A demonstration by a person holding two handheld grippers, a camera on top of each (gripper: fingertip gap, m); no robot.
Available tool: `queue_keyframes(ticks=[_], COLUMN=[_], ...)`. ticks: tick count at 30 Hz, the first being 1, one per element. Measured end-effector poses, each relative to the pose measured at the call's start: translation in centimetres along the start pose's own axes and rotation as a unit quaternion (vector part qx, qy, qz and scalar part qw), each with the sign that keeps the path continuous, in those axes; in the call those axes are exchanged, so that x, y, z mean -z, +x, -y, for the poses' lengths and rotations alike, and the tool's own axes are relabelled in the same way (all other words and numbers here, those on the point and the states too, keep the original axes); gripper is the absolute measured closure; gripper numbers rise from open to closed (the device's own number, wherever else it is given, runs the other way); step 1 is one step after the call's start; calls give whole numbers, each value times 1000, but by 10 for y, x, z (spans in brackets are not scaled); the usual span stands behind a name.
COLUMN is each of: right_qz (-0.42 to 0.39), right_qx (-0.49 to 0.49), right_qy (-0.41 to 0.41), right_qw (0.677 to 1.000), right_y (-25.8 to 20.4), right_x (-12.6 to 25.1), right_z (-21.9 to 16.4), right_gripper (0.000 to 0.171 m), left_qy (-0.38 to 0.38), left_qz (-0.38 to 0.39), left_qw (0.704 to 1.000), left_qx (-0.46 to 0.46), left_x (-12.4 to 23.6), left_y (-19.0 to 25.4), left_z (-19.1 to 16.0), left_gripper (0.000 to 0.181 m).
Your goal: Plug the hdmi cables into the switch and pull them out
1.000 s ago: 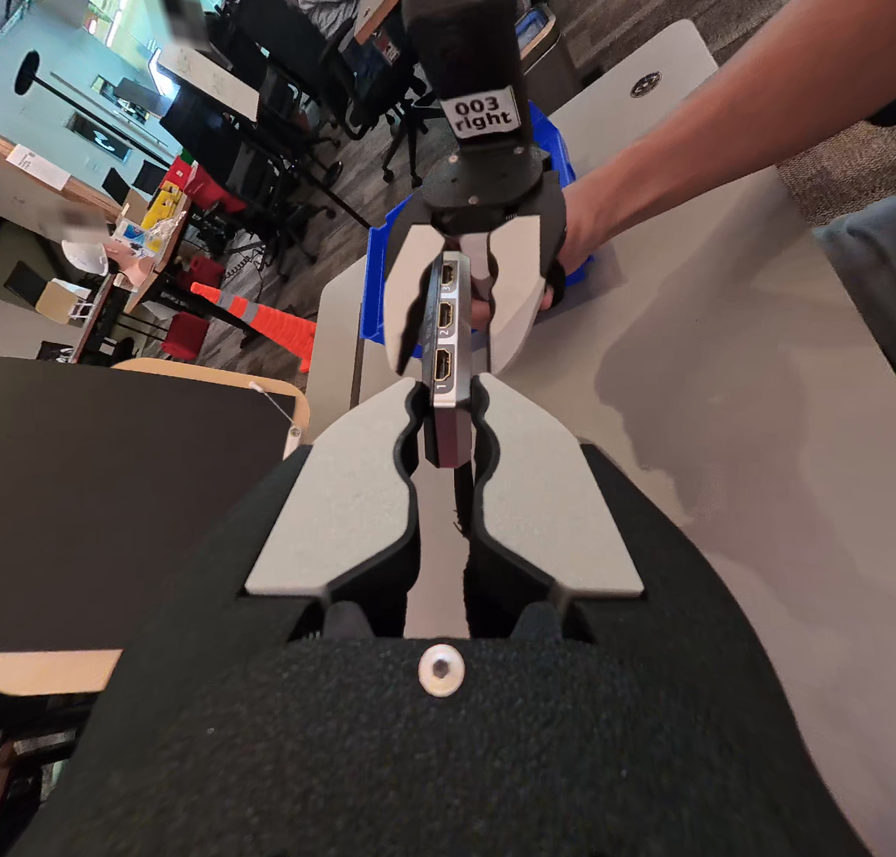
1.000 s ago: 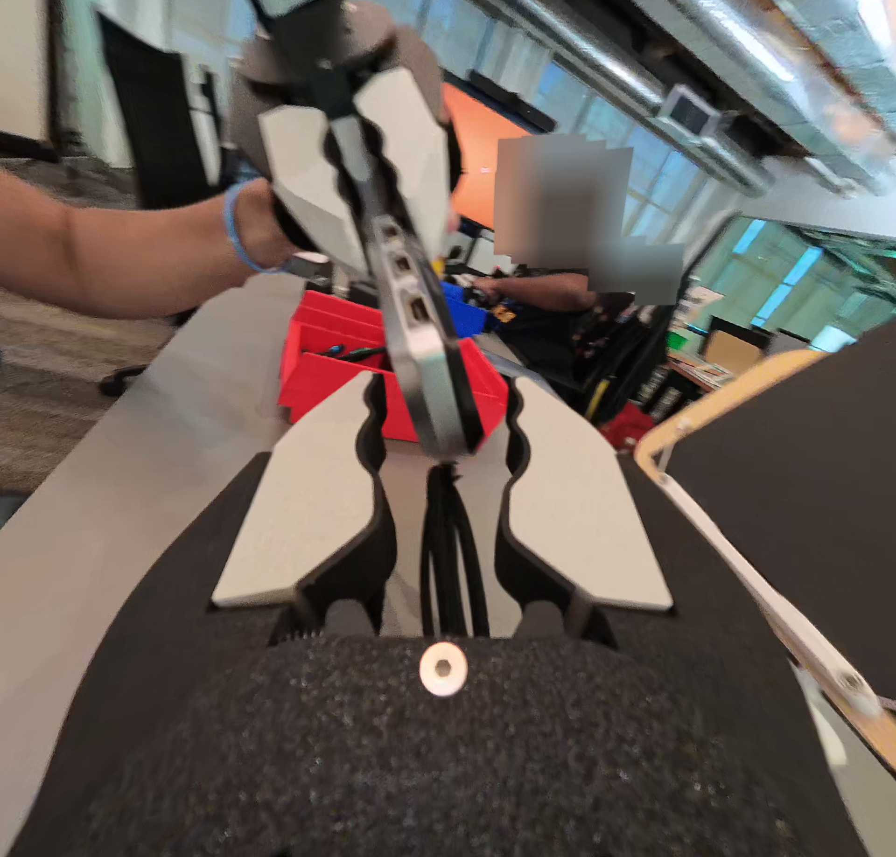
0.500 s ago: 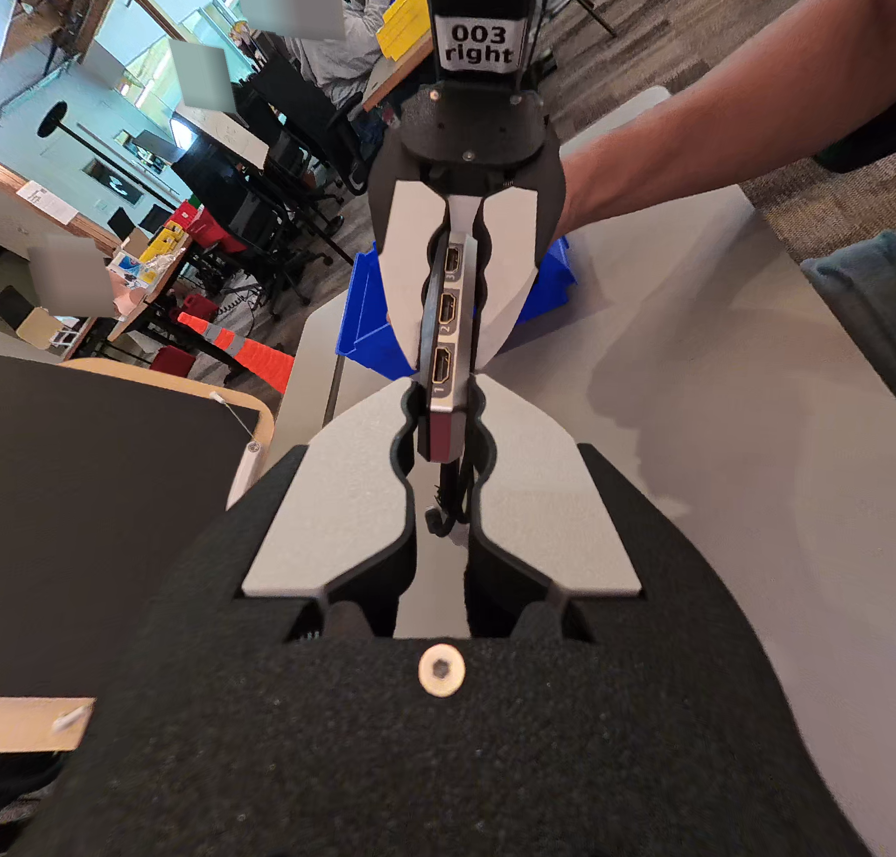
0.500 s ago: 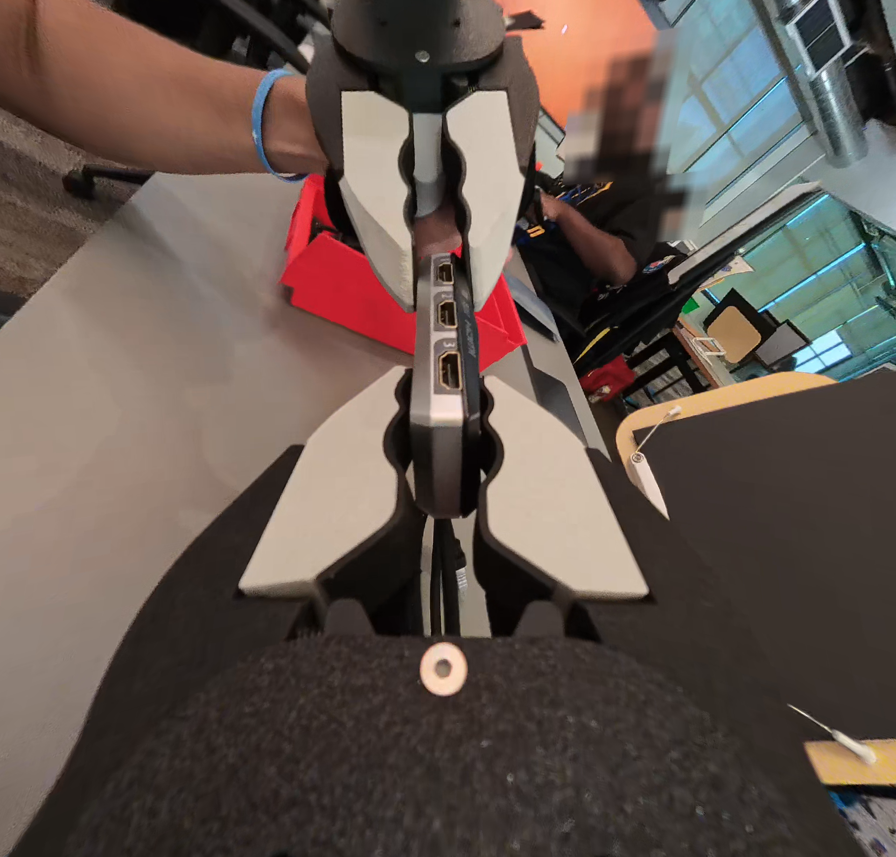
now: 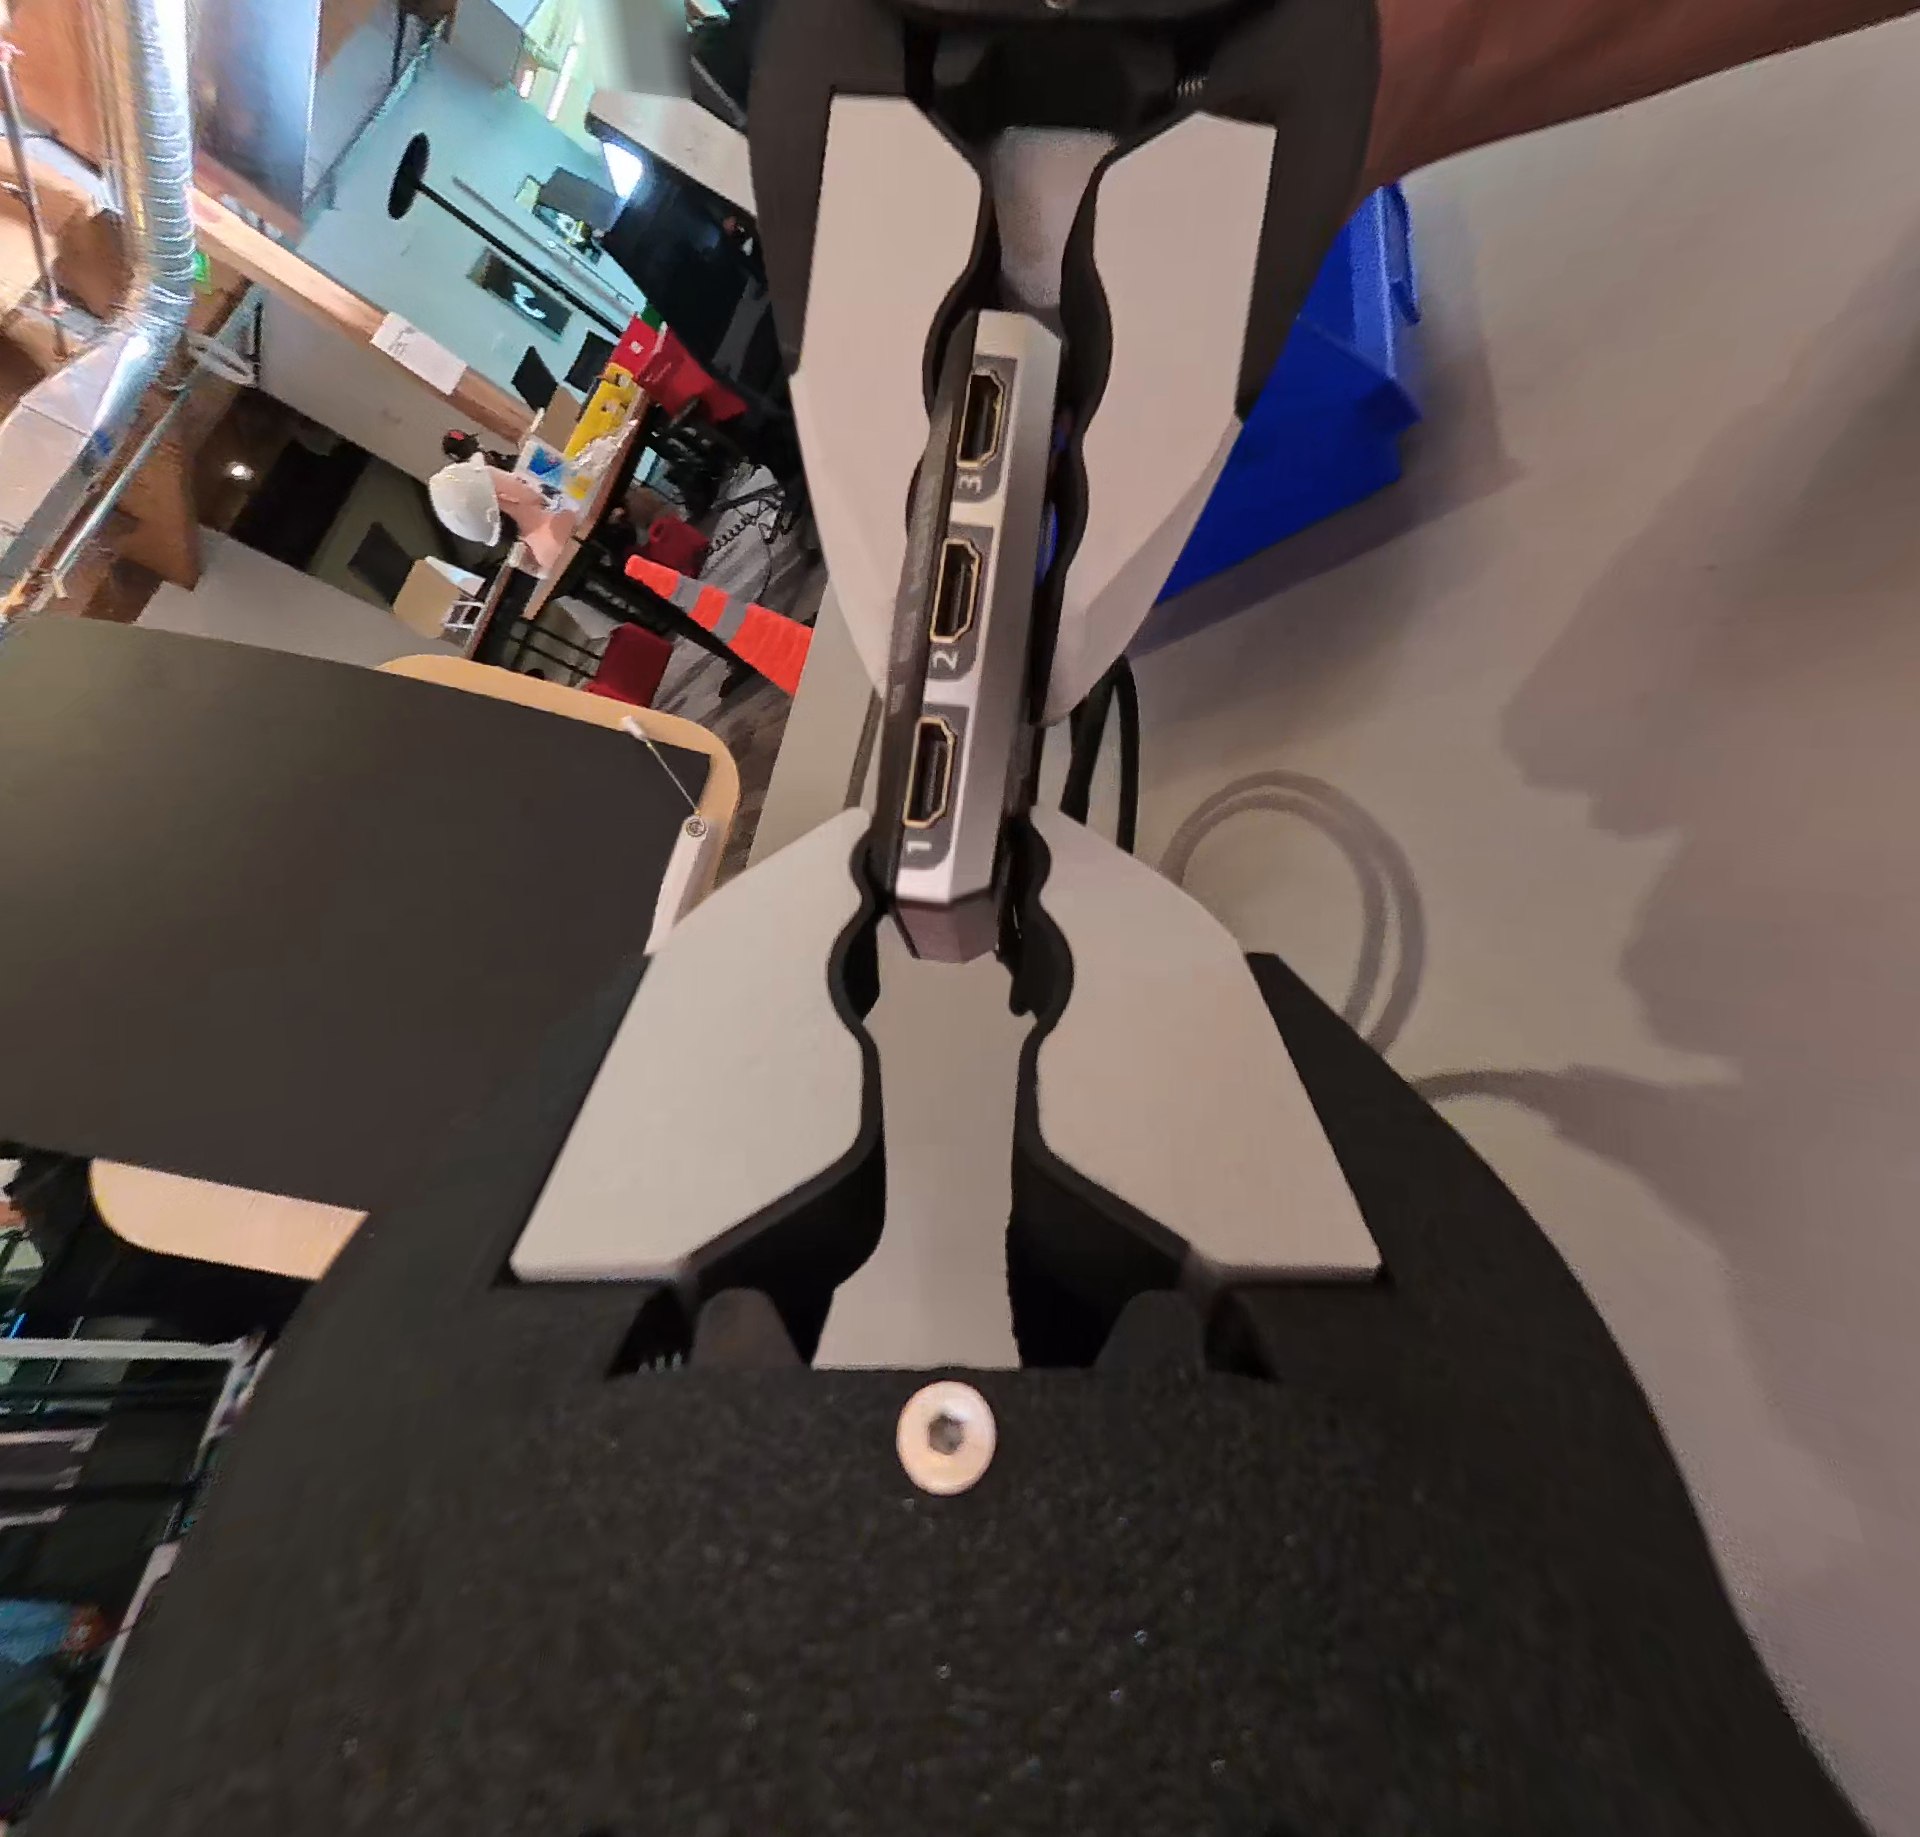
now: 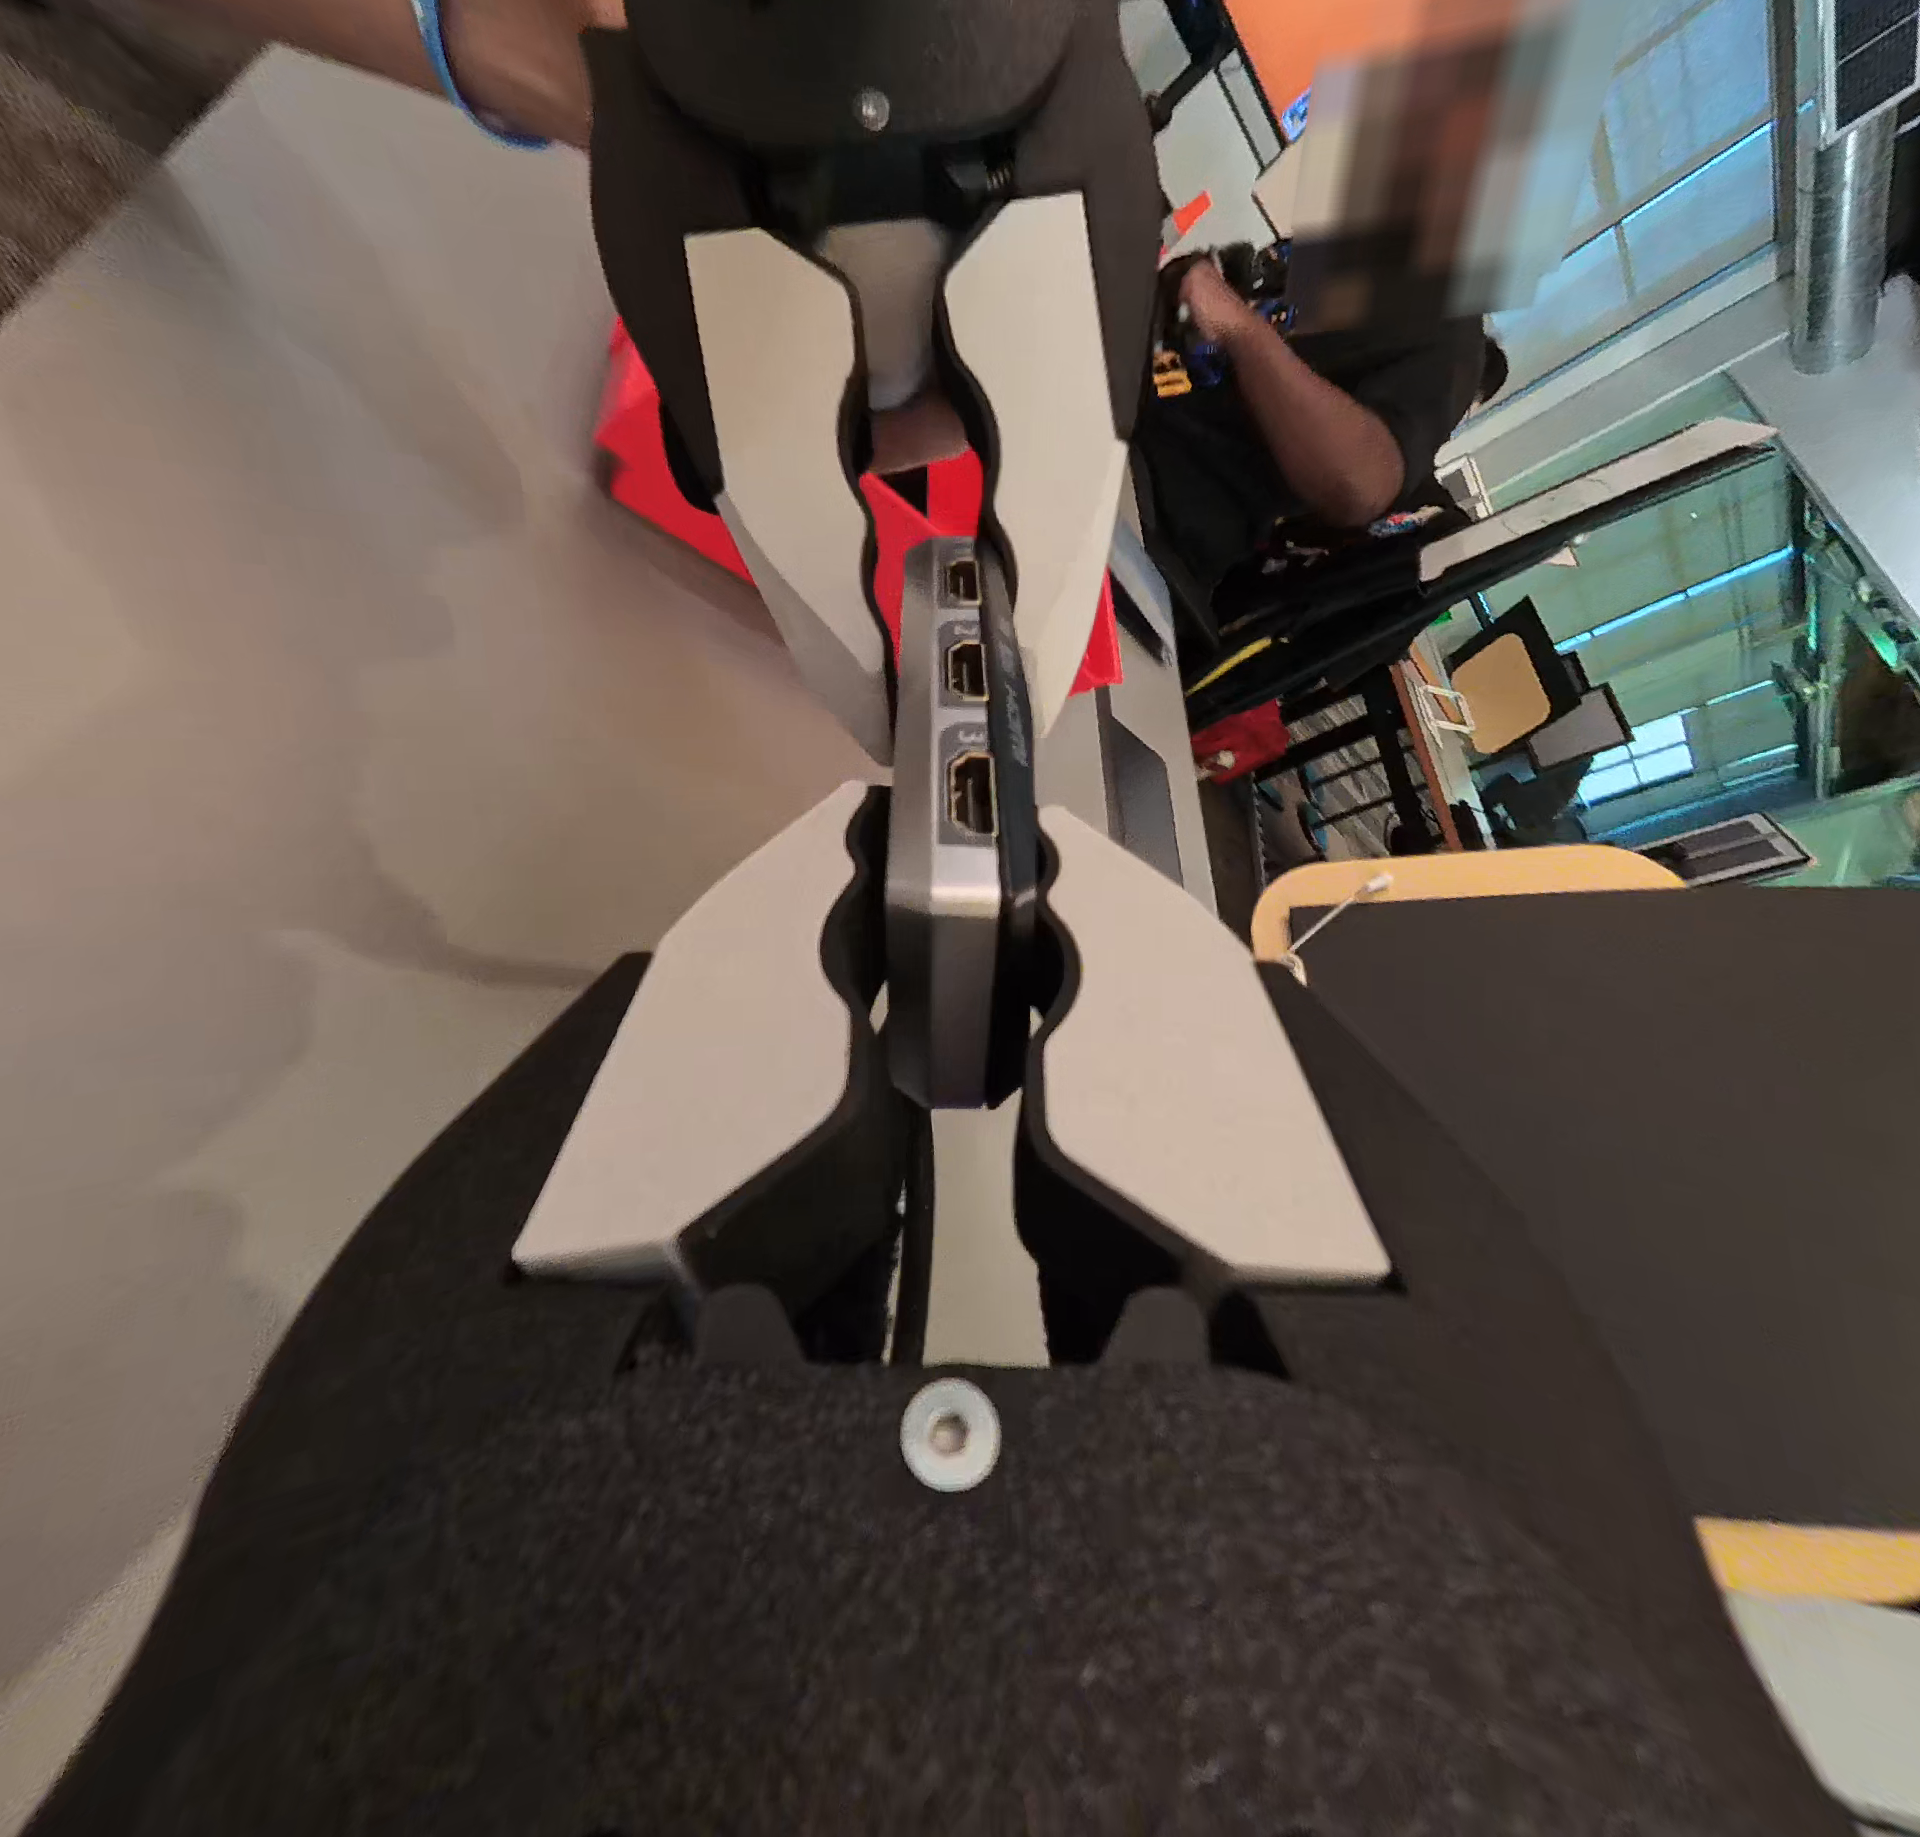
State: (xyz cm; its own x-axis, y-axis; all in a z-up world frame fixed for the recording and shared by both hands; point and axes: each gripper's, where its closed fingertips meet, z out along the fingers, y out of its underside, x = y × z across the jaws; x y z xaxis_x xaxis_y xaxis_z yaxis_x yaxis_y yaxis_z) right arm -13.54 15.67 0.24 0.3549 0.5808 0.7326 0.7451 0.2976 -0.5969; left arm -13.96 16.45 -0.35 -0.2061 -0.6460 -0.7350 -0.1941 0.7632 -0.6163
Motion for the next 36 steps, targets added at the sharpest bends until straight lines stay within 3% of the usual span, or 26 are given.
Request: queue_keyframes(ticks=[5, 15, 22, 25, 28, 31, 36], right_qz=[11, 39, -2, -22, -36, -59, -73], right_qx=[36, -9, 64, 97, 108, 137, 165], right_qy=[-62, -18, -37, -53, -68, -96, -105], right_qw=[997, 999, 997, 994, 991, 984, 978], right_y=[-12, -21, -17, -15, -12, -6, -9], right_x=[-6, -9, -9, -9, -8, -6, -9], right_z=[-7, -1, -1, -4, -11, -22, -23], right_gripper=[148, 149, 149, 149, 149, 149, 149], left_qy=[-19, 27, -5, -34, -31, -19, 7], left_qz=[-24, -54, -5, 17, 39, 56, 79], left_qw=[1000, 997, 998, 993, 977, 939, 855], left_qx=[0, 54, 57, 108, 208, 338, 513], left_x=[-4, -2, 0, 5, 12, 21, 37], left_y=[14, 22, 17, 15, 16, 29, 67], left_z=[-11, -12, -16, -22, -26, -35, -43], left_gripper=[161, 161, 159, 156, 156, 156, 115])
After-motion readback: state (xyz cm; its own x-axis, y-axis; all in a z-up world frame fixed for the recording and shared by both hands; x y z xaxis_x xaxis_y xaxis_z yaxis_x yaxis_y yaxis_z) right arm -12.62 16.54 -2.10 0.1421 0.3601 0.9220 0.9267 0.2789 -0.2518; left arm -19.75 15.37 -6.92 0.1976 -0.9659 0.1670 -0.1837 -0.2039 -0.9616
